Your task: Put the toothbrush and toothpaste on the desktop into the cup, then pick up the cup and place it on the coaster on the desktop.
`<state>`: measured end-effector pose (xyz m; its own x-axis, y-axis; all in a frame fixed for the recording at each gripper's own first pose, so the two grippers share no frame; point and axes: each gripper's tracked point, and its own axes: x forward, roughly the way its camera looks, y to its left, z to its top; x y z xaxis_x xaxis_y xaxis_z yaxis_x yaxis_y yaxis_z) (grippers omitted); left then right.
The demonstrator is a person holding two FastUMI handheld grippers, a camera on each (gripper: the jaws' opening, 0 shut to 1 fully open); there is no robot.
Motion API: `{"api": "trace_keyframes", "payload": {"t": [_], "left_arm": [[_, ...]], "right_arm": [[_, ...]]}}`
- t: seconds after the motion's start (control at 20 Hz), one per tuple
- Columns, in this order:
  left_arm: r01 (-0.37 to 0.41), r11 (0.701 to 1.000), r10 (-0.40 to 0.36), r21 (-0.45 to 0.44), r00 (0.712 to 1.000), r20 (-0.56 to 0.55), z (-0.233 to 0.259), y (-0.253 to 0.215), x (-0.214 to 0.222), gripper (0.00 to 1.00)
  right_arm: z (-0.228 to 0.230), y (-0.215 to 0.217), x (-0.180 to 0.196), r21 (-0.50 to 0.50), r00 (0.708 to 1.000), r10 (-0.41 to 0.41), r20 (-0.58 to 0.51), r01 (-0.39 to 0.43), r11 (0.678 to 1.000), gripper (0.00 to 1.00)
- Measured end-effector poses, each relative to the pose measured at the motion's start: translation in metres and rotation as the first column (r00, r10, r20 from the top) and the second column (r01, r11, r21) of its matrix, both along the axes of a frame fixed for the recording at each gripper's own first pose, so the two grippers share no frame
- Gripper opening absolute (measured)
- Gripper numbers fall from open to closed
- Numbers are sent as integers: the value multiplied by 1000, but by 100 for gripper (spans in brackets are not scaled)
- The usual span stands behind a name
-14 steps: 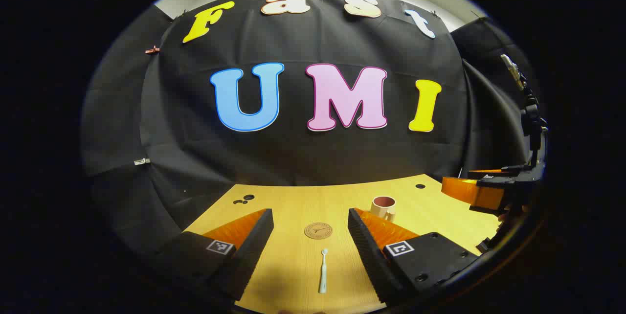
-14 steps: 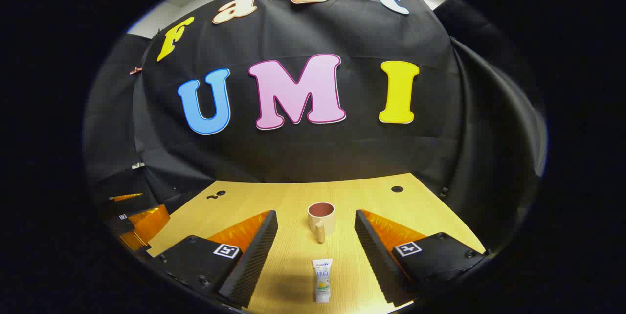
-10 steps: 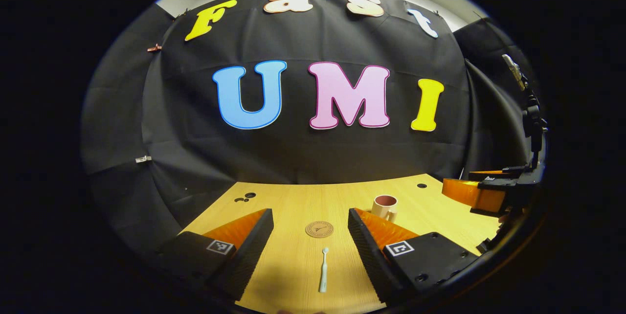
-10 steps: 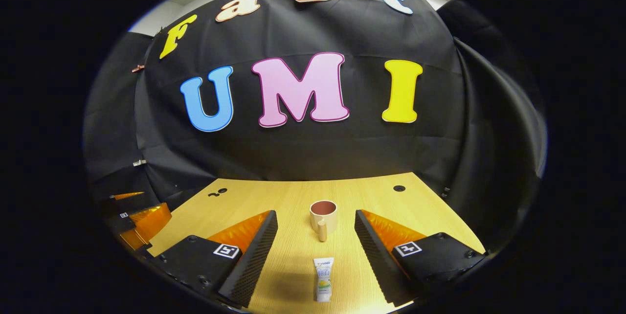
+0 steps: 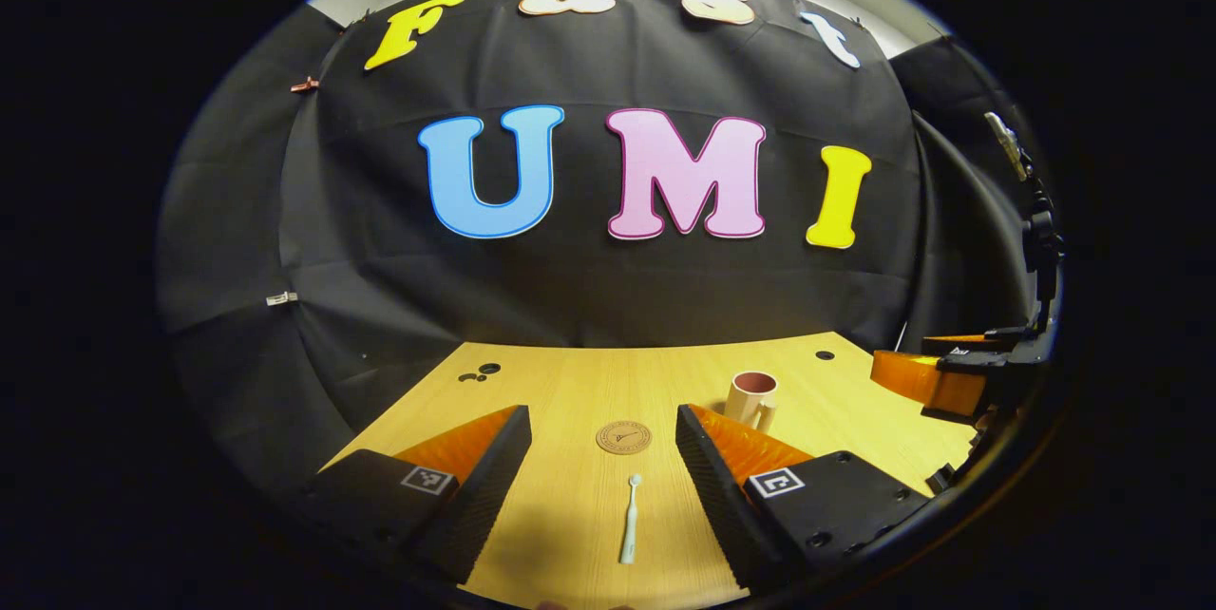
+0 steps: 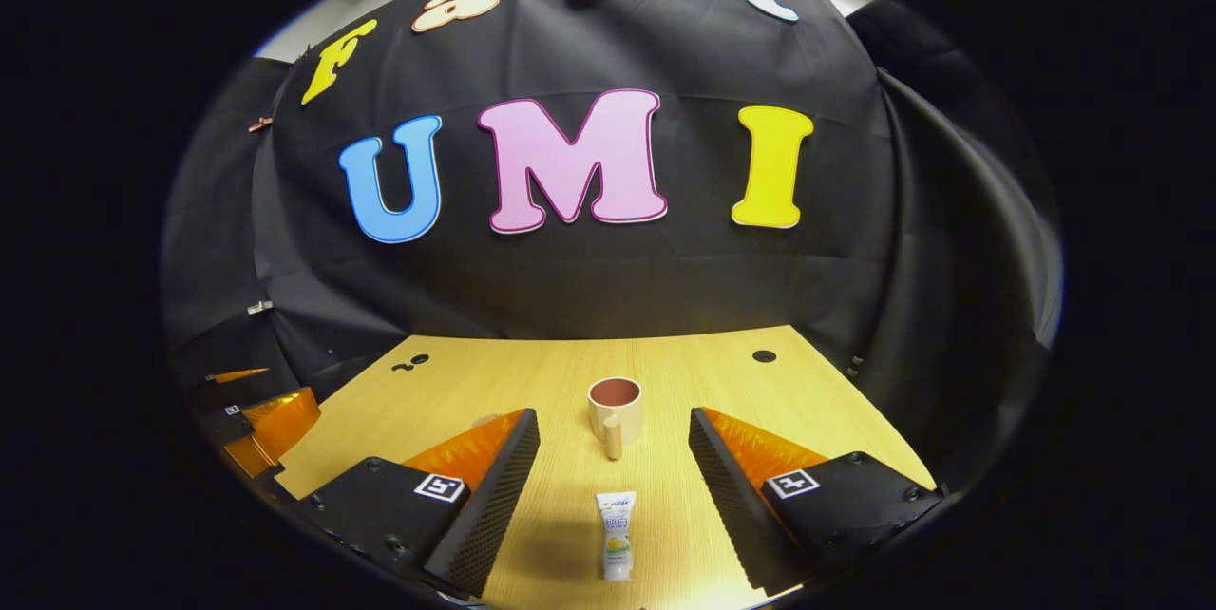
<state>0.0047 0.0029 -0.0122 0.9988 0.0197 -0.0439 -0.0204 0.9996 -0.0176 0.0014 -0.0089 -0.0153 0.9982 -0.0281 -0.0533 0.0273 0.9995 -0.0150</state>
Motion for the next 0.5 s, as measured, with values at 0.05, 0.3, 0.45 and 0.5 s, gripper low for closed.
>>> {"api": "trace_keyframes", "payload": {"t": [0.05,0.3,0.45,0.5], "left_arm": [[-1,1000,1,-4,1000,1,1,0,0,97],[7,1000,-7,-12,1000,15,6,-5,1,97],[11,1000,-11,-10,1000,12,6,-5,2,97],[11,1000,-10,-10,1000,10,5,-5,1,97]], "right_arm": [[0,1,0,5,1000,3,-2,-3,1000,98],[3,6,-2,-4,1000,22,12,-22,1000,98],[-5,8,0,-4,999,31,-12,-31,1000,98],[-6,9,1,2,999,35,-22,-35,999,98]]}}
